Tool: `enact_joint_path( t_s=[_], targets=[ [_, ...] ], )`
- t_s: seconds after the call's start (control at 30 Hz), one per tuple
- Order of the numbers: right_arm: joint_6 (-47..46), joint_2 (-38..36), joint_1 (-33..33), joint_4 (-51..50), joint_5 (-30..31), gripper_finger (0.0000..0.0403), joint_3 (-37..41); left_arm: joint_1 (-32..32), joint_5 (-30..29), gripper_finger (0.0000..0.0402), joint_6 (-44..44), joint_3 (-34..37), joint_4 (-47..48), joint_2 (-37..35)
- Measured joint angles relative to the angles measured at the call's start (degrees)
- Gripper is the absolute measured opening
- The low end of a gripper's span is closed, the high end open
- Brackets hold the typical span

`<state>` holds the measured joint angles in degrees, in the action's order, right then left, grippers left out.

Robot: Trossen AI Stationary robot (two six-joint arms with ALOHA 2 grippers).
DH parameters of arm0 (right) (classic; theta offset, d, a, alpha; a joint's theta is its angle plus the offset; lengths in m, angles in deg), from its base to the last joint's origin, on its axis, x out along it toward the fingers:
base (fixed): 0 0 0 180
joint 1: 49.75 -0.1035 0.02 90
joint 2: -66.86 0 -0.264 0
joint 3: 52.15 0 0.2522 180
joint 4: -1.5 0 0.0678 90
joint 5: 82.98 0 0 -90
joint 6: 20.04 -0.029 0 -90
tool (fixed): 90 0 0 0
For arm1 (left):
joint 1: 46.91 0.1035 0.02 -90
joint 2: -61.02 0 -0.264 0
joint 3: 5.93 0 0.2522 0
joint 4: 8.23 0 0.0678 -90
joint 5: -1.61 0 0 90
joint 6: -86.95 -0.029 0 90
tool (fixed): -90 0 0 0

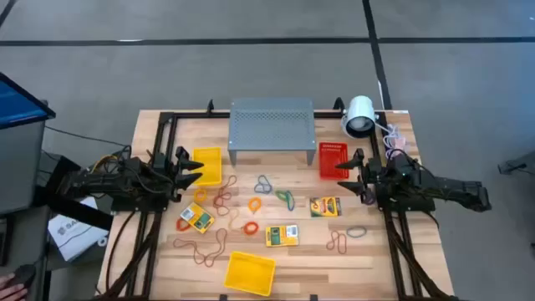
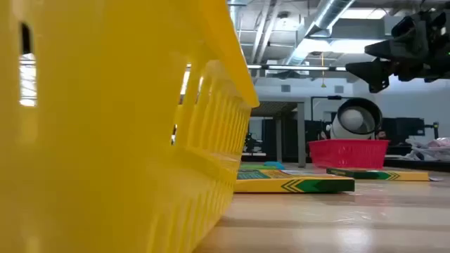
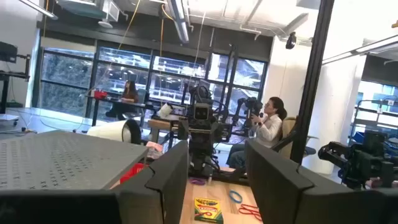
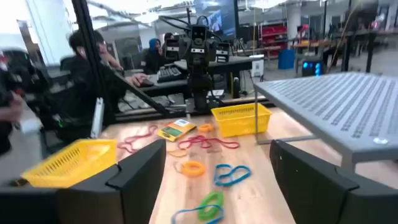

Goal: Pick & Place Office Desk Supplies

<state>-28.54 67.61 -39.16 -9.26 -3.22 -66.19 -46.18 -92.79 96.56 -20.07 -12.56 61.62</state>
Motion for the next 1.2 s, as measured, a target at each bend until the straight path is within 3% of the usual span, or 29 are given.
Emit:
enact_joint_path(
  t_s=[0.1, 0.33, 0.57, 0.87, 1.2],
  targets=[
    [-3.97, 0.00, 0.00, 0.47, 0.00, 0.0283, 0.00, -0.02, 0.04, 0.0155, 0.08, 0.00, 0.00, 0.00],
    [-1.54, -0.02, 0.07, 3.36, 0.01, 0.0283, 0.00, 0.00, 0.01, 0.0155, 0.11, 0.01, 0.13, 0.81],
    [1.46, -0.01, 0.07, 9.06, 4.12, 0.0283, 0.00, -0.02, -0.09, 0.0155, -0.15, 0.02, -0.74, 5.71],
    [3.69, -0.02, 0.09, 11.21, 4.15, 0.0283, 0.00, -0.02, -0.09, 0.0155, -0.28, 0.00, -13.48, 14.44],
    [-0.71, 2.35, -2.67, 20.25, 4.18, 0.0283, -0.26, 0.00, -0.07, 0.0155, -0.31, 0.00, -18.67, 22.50]
  ],
)
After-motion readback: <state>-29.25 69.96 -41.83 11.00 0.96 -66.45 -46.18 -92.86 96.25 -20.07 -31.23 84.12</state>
